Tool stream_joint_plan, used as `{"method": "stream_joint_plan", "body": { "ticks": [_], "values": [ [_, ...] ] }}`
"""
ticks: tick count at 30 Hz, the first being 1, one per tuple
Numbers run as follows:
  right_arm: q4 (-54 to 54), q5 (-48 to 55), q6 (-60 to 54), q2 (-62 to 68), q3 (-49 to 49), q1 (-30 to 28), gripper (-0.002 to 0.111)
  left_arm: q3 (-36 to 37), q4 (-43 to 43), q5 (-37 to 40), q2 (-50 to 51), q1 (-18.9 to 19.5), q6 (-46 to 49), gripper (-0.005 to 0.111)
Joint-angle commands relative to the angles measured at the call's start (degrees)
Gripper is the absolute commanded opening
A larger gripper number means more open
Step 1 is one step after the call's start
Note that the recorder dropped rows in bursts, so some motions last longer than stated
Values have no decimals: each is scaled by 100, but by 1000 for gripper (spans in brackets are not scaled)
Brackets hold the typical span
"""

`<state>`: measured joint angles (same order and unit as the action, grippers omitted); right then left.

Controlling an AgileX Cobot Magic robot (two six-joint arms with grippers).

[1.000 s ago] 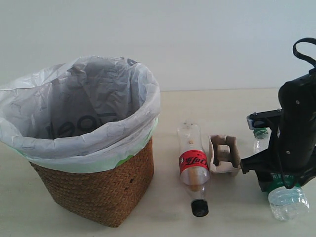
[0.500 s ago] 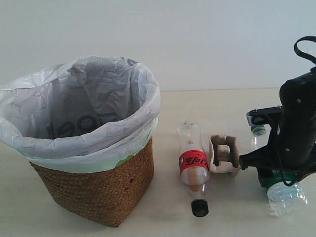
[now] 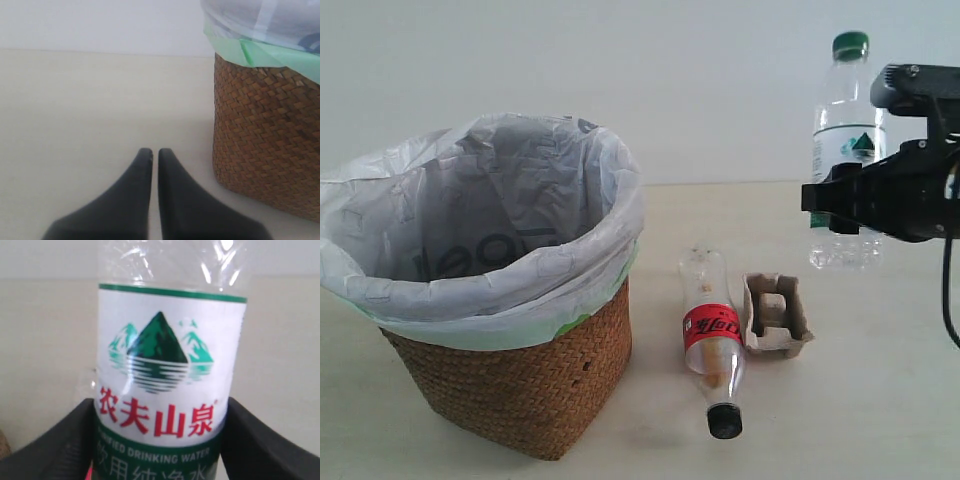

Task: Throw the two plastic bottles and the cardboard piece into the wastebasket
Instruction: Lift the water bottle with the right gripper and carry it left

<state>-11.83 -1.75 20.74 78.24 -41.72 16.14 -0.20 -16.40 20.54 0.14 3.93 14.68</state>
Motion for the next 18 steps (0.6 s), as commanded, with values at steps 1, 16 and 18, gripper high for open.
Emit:
{"method": "stream_joint_plan", "body": {
  "ticks": [1, 16, 18],
  "values": [
    [-57, -1100, -665, -437, 642, -28, 0, 20, 32, 4, -14, 16, 26, 4],
    [-1362, -4055, 1086, -502, 1429, -15, 0, 20, 32, 4, -14, 16, 26, 4],
    [-1702, -4938, 1509, -502, 1408, -15, 0, 20, 32, 4, -14, 16, 26, 4]
  ]
}}
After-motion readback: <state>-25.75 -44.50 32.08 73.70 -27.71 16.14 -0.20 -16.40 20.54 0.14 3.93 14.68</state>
